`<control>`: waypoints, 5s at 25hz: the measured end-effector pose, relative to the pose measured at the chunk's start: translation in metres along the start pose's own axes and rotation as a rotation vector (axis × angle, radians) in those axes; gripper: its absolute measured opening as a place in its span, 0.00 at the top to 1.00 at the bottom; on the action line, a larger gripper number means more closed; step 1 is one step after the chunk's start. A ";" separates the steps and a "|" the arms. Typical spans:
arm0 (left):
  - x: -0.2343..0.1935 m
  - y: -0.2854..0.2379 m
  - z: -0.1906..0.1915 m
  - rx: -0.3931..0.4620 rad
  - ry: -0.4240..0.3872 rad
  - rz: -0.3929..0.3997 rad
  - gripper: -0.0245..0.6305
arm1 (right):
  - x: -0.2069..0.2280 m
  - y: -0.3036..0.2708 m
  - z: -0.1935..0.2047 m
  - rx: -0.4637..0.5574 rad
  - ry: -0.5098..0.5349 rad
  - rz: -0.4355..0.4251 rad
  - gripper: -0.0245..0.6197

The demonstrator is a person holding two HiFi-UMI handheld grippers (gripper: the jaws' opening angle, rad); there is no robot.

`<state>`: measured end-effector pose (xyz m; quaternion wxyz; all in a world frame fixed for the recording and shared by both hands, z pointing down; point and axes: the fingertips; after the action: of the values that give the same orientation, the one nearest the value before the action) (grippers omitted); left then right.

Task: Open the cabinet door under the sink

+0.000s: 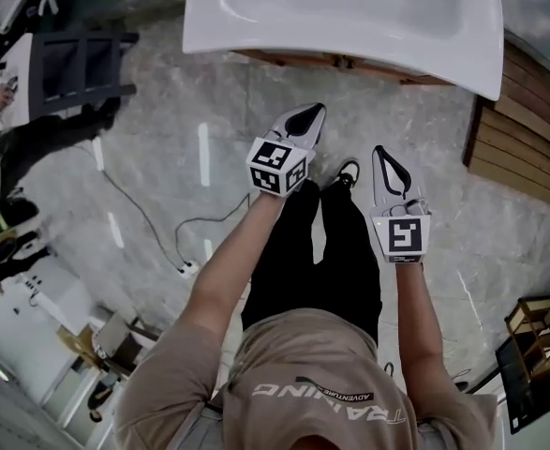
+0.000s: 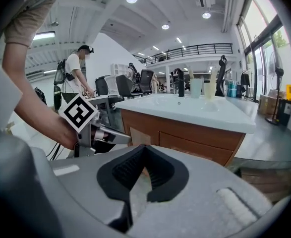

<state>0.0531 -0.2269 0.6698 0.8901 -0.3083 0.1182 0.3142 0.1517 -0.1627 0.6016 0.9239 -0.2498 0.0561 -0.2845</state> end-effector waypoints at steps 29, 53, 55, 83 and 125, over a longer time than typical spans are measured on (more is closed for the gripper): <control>-0.092 -0.113 0.053 0.550 1.136 0.121 0.80 | 0.030 -0.085 0.062 -0.007 -0.132 0.017 0.96; -0.121 -0.145 0.060 0.827 1.300 0.149 0.81 | 0.053 -0.082 0.097 -0.053 -0.163 -0.014 0.96; -0.120 -0.146 0.060 0.854 1.318 0.132 0.81 | 0.055 -0.082 0.101 -0.061 -0.164 -0.015 0.96; -0.107 -0.124 0.077 0.669 1.224 0.198 0.81 | 0.040 -0.049 0.129 -0.108 -0.199 -0.015 0.96; -0.103 -0.004 0.160 0.321 1.164 0.440 0.81 | -0.107 -0.060 0.105 -0.121 -0.146 -0.007 0.96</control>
<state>-0.0221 -0.1798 0.8381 0.6304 -0.2597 0.6879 0.2490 0.0588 -0.1009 0.7183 0.9078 -0.3253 0.0049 -0.2647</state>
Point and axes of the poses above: the fingertips, and each gripper's own axes: y backward along the fingers, x to its right, z out of its underside, and after that the axes turned 2 degrees about z, right-handed
